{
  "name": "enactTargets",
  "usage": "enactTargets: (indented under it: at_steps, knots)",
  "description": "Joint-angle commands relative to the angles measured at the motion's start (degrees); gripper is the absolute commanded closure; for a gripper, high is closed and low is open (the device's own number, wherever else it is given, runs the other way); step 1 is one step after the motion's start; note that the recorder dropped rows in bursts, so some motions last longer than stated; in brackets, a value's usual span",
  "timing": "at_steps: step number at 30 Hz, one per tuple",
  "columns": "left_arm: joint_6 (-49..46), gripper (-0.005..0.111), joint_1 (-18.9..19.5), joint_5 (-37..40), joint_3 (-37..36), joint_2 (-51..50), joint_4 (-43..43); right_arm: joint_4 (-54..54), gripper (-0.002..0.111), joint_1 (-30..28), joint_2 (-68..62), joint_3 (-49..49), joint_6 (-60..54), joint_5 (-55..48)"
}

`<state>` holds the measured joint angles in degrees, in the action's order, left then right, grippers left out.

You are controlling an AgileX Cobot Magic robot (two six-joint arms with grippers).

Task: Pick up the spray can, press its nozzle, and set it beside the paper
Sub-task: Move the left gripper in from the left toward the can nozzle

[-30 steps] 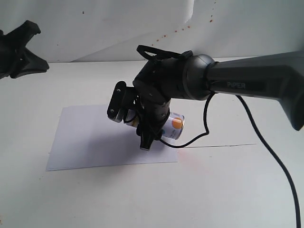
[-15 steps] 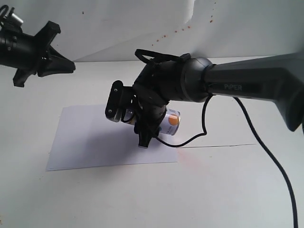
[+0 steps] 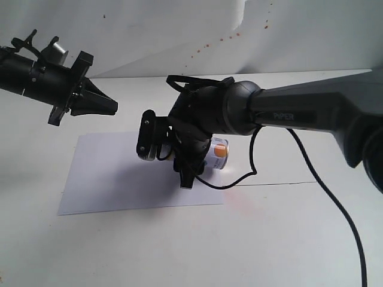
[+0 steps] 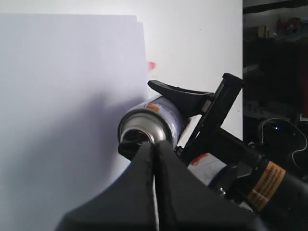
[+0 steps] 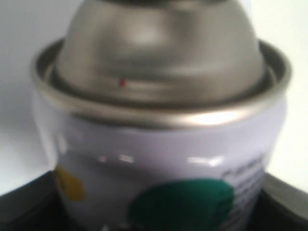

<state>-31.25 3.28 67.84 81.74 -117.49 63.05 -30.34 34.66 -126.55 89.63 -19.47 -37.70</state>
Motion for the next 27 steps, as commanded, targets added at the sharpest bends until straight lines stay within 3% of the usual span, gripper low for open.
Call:
enactTargets:
  at_steps: [1,20,27]
  knots:
    - [-1.96,0.107,0.10,2.12,0.59,0.09,1.24,-1.82,0.108,0.08,0.27,0.52,-0.04,3.14]
    - [-2.19,0.107,-0.94,2.12,0.59,-0.12,-1.21,-1.82,0.108,0.08,1.68,0.52,0.69,2.49]
    - [-3.76,0.107,-1.72,2.12,0.59,-4.40,-0.11,-1.82,0.108,-0.03,2.03,0.52,2.45,2.49]
